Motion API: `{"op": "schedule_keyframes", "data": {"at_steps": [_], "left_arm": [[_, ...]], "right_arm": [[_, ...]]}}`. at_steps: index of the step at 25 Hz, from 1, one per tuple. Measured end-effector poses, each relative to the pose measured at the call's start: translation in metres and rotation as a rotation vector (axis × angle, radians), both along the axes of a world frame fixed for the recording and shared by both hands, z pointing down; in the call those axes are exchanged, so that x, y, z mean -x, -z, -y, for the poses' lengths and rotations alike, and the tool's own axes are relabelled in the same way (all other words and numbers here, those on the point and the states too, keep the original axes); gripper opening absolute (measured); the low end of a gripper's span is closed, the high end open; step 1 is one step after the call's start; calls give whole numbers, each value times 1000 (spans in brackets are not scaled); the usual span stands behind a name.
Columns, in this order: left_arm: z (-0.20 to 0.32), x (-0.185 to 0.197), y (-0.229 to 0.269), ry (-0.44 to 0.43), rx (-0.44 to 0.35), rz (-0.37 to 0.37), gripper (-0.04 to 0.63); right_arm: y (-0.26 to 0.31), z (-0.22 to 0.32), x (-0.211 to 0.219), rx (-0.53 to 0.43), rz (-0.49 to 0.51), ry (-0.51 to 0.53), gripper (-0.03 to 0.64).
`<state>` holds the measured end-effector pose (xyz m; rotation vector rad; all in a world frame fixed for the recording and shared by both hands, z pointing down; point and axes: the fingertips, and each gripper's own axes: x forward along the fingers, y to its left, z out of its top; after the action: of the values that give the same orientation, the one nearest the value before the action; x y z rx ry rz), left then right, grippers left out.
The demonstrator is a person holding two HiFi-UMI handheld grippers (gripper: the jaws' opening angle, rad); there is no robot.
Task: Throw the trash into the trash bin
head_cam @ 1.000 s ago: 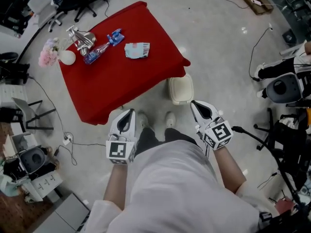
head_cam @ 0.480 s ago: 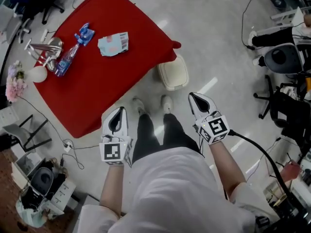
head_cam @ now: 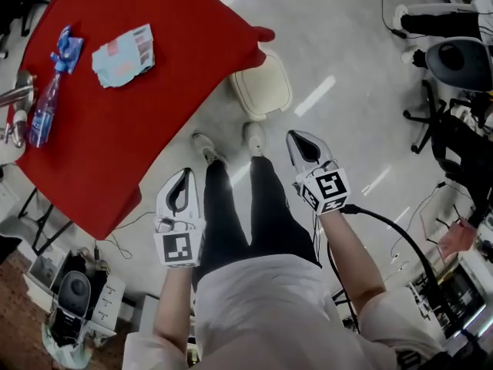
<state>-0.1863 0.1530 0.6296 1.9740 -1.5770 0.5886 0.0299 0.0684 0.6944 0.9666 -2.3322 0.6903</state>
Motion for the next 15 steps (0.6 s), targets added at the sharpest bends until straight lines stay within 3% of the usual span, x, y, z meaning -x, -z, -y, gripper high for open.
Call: {"op": "schedule_keyframes", "data": {"at_steps": [15], "left_arm": [[6,-28,-126,-54,116,-39,5]], "right_arm": [[-206,-16,-28,155,-109,-30,0]]}}
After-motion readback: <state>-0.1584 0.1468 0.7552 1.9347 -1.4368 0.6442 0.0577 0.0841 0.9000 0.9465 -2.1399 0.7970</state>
